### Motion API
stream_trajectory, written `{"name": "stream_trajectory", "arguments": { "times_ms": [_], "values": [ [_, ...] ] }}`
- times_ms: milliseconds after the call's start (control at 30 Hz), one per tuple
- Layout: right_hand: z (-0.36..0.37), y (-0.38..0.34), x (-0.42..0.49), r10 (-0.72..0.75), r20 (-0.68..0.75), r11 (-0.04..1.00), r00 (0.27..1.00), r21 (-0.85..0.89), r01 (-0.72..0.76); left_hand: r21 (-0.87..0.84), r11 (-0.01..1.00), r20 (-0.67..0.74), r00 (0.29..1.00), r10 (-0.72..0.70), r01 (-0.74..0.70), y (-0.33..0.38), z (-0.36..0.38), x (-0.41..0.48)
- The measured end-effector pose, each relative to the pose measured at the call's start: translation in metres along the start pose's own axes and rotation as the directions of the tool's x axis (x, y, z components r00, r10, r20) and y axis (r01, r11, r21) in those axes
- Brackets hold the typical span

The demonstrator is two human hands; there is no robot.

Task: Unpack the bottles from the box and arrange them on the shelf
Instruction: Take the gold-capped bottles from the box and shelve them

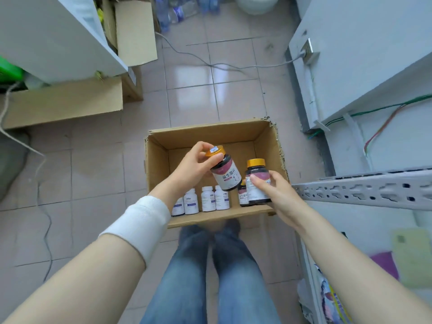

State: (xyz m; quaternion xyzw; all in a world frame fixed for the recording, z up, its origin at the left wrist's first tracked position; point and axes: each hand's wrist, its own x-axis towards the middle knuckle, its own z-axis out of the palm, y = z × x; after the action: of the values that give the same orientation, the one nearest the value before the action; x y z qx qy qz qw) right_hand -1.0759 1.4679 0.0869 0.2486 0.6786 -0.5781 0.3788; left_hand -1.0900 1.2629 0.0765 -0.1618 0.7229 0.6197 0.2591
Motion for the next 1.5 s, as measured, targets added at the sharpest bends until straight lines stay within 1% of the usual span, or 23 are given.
{"name": "stream_trajectory", "arguments": {
  "times_ms": [167,233,333,400,500,600,700,767,867,967,1067,1167,1267,1367,1500],
  "values": [
    [0.017,-0.013,-0.092,-0.133,-0.118,0.981,0.984,0.123,0.148,-0.067,0.986,0.022,0.988,0.154,-0.152,0.067,-0.003,-0.067],
    [0.026,-0.013,-0.135,-0.197,-0.144,0.958,0.97,0.182,0.222,-0.068,0.977,0.083,0.975,0.206,-0.201,0.087,-0.002,-0.094],
    [0.038,-0.007,-0.196,-0.294,-0.202,0.896,0.934,0.282,0.343,-0.056,0.966,0.188,0.947,0.259,-0.253,0.115,0.003,-0.137],
    [0.043,-0.003,-0.235,-0.335,-0.257,0.861,0.907,0.308,0.405,-0.052,0.958,0.261,0.922,0.286,-0.282,0.132,0.011,-0.164],
    [0.045,0.006,-0.297,-0.396,-0.365,0.806,0.842,0.3,0.51,-0.07,0.946,0.394,0.862,0.318,-0.317,0.156,0.032,-0.214],
    [0.041,0.023,-0.365,-0.412,-0.497,0.771,0.763,0.256,0.583,-0.105,0.925,0.507,0.781,0.366,-0.366,0.173,0.06,-0.263],
    [0.031,0.051,-0.432,-0.385,-0.64,0.707,0.665,0.259,0.658,-0.116,0.889,0.594,0.687,0.419,-0.442,0.189,0.098,-0.318],
    [0.023,0.074,-0.478,-0.365,-0.713,0.651,0.598,0.263,0.712,-0.119,0.85,0.633,0.62,0.463,-0.513,0.199,0.126,-0.359],
    [0.011,0.116,-0.552,-0.339,-0.798,0.63,0.497,0.2,0.751,-0.154,0.784,0.668,0.521,0.531,-0.602,0.21,0.175,-0.427],
    [-0.002,0.173,-0.631,-0.325,-0.862,0.609,0.389,0.124,0.783,-0.24,0.728,0.709,0.397,0.584,-0.642,0.209,0.235,-0.511],
    [-0.015,0.237,-0.713,-0.294,-0.911,0.606,0.29,0.057,0.793,-0.281,0.703,0.782,0.269,0.562,-0.653,0.196,0.298,-0.601],
    [-0.024,0.294,-0.784,-0.242,-0.953,0.608,0.184,-0.001,0.794,-0.323,0.706,0.835,0.161,0.526,-0.63,0.179,0.356,-0.678],
    [-0.032,0.344,-0.841,-0.169,-0.981,0.613,0.093,-0.031,0.79,-0.327,0.692,0.882,0.055,0.469,-0.644,0.162,0.405,-0.74],
    [-0.043,0.388,-0.887,-0.109,-0.994,0.623,0.024,-0.05,0.781,-0.322,0.678,0.911,-0.021,0.412,-0.661,0.148,0.452,-0.787],
    [-0.062,0.435,-0.936,-0.039,-0.997,0.64,-0.059,-0.071,0.765,-0.309,0.636,0.931,-0.088,0.354,-0.707,0.132,0.516,-0.834]
  ]
}}
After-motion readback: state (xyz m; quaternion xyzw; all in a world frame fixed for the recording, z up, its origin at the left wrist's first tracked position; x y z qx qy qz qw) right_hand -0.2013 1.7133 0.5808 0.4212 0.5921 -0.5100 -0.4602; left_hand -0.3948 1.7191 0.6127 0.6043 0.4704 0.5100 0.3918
